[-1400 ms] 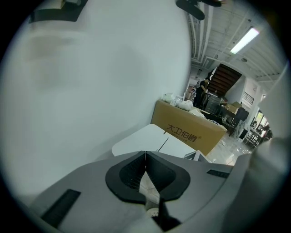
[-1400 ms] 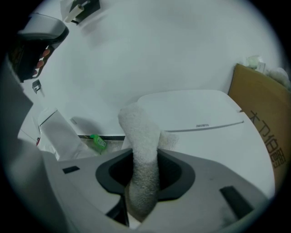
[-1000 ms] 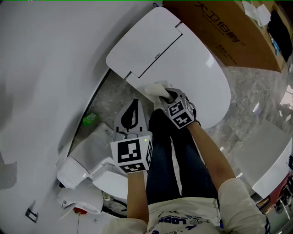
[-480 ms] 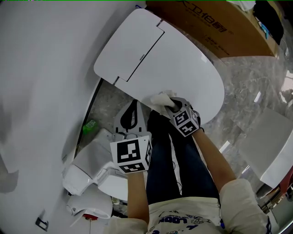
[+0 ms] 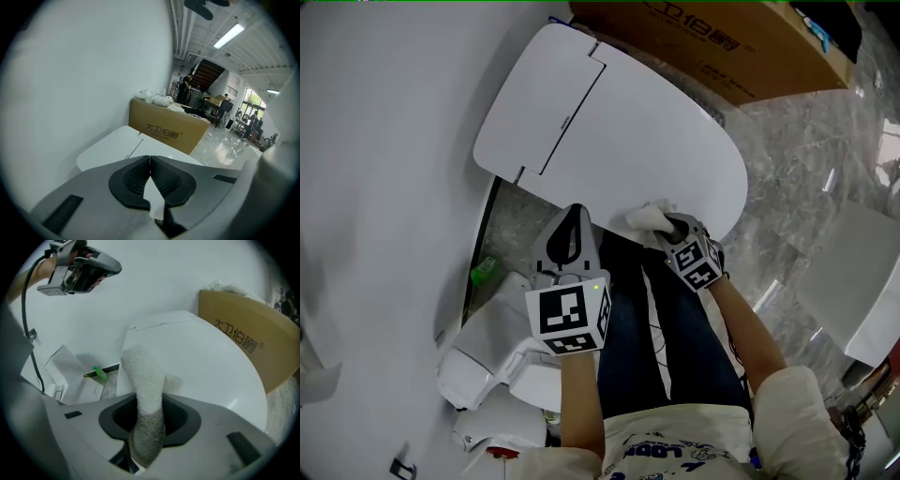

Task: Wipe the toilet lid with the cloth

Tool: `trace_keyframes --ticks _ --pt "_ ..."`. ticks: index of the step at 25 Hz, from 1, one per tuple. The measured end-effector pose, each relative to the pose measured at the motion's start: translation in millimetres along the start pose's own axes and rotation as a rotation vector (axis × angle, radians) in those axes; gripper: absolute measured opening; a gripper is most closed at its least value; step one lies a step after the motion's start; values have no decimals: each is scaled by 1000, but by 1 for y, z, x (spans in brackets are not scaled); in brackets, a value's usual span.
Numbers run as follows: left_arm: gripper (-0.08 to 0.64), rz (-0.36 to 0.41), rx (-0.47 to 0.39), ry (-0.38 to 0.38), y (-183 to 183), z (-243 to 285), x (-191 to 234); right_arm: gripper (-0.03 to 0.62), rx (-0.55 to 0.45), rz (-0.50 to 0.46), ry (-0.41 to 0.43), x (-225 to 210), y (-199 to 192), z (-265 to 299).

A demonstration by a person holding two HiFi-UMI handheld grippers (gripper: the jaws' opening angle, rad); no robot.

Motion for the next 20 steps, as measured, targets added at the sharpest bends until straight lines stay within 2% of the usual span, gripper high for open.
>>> trace_keyframes --ticks 13,20 --pt "5 61 21 -48 3 12 -33 120 87 43 -30 -25 -92 -52" --pt "5 76 25 -63 3 15 -43 120 115 86 -49 -31 -108 -61"
Point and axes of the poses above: the fingertips, and each gripper's own axes: z forward along the fingers, x to its left, y out of its top, the point moved 7 cm from there along -z, backward along the fingers, and after that the axes turned 6 degrees about -z, right-handed, at the moved point
